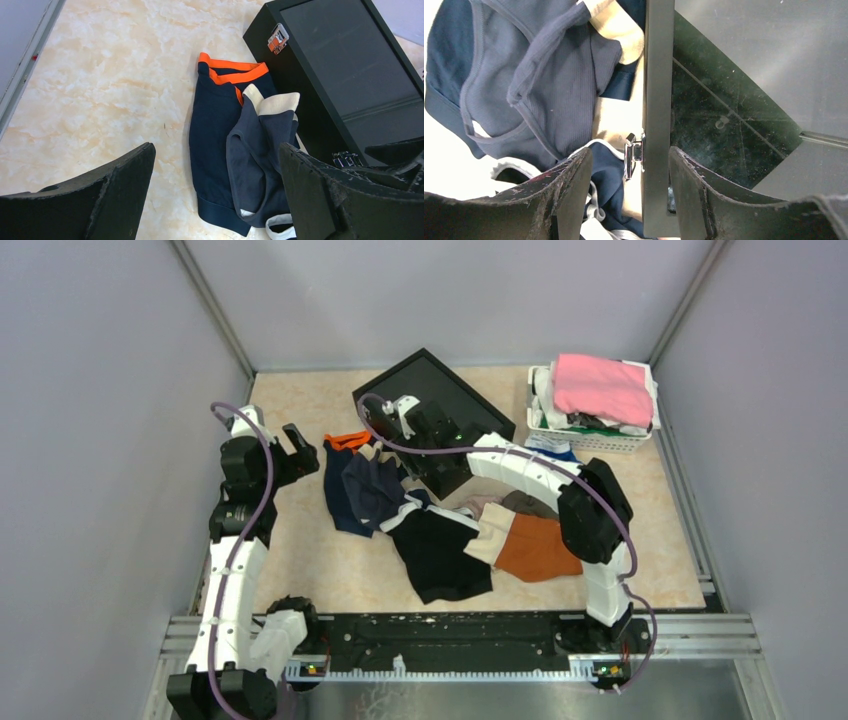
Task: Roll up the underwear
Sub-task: Pick up the storage box from the center of the board.
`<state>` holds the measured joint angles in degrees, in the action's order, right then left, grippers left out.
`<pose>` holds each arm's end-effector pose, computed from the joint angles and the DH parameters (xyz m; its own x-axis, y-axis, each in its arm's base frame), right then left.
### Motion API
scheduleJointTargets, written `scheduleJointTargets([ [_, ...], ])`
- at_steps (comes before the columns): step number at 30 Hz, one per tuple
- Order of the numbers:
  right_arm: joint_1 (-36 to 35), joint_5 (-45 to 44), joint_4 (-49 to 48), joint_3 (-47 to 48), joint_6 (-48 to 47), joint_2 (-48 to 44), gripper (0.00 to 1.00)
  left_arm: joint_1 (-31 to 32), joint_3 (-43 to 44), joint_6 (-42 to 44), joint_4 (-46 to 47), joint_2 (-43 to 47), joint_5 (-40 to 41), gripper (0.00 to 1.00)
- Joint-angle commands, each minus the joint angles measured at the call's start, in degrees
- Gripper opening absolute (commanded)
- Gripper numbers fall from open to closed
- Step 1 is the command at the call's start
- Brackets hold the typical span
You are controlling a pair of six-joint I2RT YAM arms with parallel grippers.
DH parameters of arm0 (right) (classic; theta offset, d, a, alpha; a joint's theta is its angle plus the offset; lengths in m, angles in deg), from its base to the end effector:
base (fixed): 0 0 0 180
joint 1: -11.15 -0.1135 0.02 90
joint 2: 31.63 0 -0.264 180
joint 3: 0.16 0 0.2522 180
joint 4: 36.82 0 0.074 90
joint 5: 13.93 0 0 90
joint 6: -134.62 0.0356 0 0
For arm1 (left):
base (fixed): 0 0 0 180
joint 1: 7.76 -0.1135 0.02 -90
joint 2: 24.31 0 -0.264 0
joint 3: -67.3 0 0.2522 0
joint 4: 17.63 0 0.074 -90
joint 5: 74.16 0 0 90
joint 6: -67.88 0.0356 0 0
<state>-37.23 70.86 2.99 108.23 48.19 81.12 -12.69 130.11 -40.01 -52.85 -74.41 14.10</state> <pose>0.3027 0.3358 0.2615 -0.5056 -0.4757 -0.7198 -0.6710 0.7412 -0.0185 0.1973 0.0159 0.3296 -0.3452 -0.3380 -0.8756 -0.1723 0.9399 -0.2948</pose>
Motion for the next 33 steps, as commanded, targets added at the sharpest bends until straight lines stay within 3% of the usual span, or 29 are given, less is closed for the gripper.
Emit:
scheduleJointTargets([
  [1,-0.68,-0.89,0.10,3.05,-2.13,1.44,0.56,-0.65,-0.33,-0.39,2.08,0.54,-0.95,0.99],
  [13,-1.10,1.81,-0.64,2.80,-2.61,2.64,0.41,-0.78,-0.53,-0.39,1.96,0.70,-1.16,0.99],
  [33,-1.11,-3.74,-1.61,1.01,-3.11,2.92,0.15,-0.98,-0.65,-0.39,1.86,1.15,-1.25,0.99],
])
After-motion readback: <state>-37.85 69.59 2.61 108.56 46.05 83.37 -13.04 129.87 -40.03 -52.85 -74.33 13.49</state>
